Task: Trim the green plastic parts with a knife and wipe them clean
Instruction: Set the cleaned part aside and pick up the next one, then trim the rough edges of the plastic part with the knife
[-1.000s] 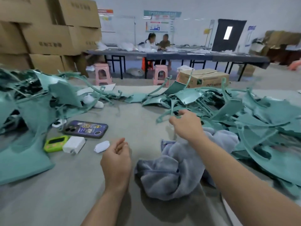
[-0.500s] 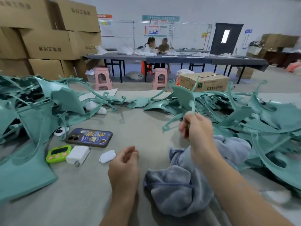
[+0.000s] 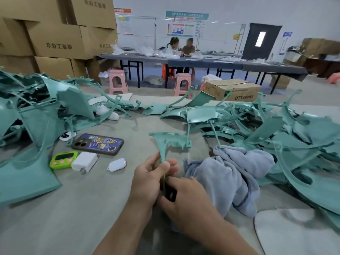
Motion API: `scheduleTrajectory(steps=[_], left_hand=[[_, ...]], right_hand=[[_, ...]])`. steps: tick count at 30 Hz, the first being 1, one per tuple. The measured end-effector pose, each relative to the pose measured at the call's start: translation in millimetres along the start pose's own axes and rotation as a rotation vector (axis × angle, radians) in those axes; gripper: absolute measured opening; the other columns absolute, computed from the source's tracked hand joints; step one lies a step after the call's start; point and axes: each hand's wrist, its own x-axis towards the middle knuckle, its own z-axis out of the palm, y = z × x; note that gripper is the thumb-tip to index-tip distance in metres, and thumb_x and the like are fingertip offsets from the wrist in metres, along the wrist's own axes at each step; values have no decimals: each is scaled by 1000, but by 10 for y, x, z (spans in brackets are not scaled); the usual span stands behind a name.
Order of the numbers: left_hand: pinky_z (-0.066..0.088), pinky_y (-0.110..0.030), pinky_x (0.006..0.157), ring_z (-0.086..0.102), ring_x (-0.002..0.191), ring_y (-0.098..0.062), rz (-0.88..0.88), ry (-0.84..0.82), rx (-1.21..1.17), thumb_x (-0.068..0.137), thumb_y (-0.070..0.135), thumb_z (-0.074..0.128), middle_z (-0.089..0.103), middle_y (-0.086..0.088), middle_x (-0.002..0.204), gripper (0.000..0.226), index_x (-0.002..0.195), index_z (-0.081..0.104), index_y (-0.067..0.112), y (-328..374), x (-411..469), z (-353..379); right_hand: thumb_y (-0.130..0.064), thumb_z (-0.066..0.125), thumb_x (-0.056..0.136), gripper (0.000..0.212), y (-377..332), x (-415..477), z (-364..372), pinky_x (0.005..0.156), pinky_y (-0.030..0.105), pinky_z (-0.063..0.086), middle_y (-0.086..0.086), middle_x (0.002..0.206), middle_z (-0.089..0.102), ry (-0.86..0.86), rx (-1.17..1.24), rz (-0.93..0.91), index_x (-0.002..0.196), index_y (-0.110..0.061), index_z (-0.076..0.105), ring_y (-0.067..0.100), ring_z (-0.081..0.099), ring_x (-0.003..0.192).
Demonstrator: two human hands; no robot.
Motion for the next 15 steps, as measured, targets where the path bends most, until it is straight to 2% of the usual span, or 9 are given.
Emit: scheduleTrajectory(steps=[2,4,6,8,11,13,15], left_hand=[[60,-26,66,75,78,-20,19,30,10,97,-5,54,77,-13,95,30,113,70,16,21,23,-27],[61,-31,62,71,68,-20,35,76,54,97,-5,55,77,-12,92,30,109,72,16,27,43,-54],[60,-35,58,69,62,-23,55,106,150,96,-2,57,77,-11,88,31,104,74,22,9,61,-84],[58,-32,52,68,55,-23,93,118,240,96,2,58,77,-10,84,32,105,73,28,-12,75,-102],[55,-29,47,66,50,-21,129,130,280,96,4,59,77,-8,81,36,98,71,38,-22,105,-116],[54,-29,46,66,51,-21,127,125,262,95,3,60,76,-10,81,43,85,74,43,-35,118,-95],[55,-29,48,66,52,-21,105,116,225,95,2,61,77,-11,81,40,89,74,40,-59,130,-64]], right_hand=[[-66,43,81,39,18,2,-32,72,31,33,-12,78,58,-26,63,-5,83,-28,56,10,48,80],[-63,43,84,39,69,-6,-65,77,30,40,-13,79,61,28,105,31,84,-29,62,7,51,87],[-58,46,87,37,132,-13,-105,81,30,40,-12,78,62,117,0,68,83,-28,68,6,50,87],[-51,54,88,26,207,-12,-134,83,29,39,-13,76,58,174,-101,109,83,-30,69,7,48,86],[-44,60,90,18,283,7,-165,78,26,41,-15,73,54,232,-77,179,86,-31,72,7,52,81],[-41,62,92,15,310,79,-200,74,13,42,-16,69,58,313,-12,243,96,-32,73,3,56,78],[-42,62,92,27,339,234,-253,74,8,43,-15,66,63,374,95,343,116,-33,70,-4,59,72]])
